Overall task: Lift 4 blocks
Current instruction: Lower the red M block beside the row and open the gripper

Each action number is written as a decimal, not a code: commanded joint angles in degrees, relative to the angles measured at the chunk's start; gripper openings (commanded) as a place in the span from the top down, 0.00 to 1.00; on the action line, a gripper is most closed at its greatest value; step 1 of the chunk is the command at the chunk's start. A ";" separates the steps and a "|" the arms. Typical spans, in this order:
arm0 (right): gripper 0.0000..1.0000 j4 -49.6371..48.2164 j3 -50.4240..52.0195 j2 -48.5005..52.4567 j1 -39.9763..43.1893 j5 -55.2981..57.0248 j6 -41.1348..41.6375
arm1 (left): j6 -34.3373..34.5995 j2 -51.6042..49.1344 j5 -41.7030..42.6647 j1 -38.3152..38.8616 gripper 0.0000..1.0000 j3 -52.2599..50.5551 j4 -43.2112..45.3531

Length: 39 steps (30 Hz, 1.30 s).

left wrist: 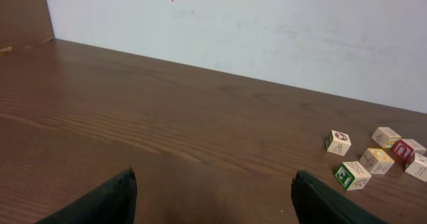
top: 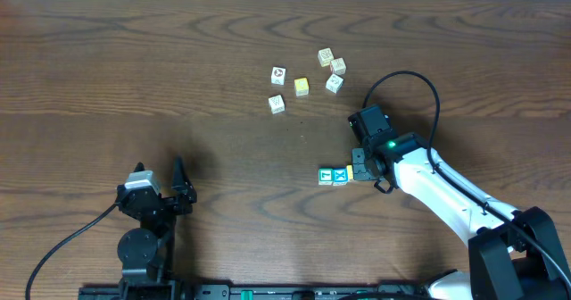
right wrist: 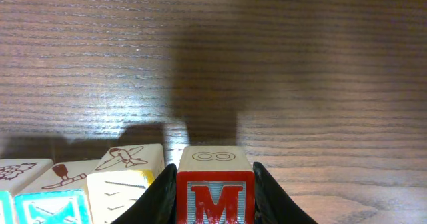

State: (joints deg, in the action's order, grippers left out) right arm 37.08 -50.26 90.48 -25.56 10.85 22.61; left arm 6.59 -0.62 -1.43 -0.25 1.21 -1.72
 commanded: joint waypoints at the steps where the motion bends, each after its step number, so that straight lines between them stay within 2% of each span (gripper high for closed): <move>1: 0.81 0.07 0.35 0.17 0.02 1.29 0.94 | 0.09 0.33 -0.55 0.17 0.25 -0.94 -2.51; 21: 0.73 -4.92 4.72 0.17 0.02 1.33 1.14 | 0.09 0.33 -0.55 0.17 0.25 -0.94 -2.51; 28: 0.57 -5.05 4.72 0.17 0.02 1.36 1.14 | 0.09 0.33 -0.55 0.17 0.25 -0.94 -2.51; 39: 0.54 -6.12 4.70 0.17 0.13 1.79 1.14 | 0.09 0.33 -0.55 0.17 0.25 -0.94 -2.49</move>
State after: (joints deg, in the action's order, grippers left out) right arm 31.48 -46.00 90.48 -25.56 11.44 23.46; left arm 6.59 -0.62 -1.43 -0.25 1.21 -1.69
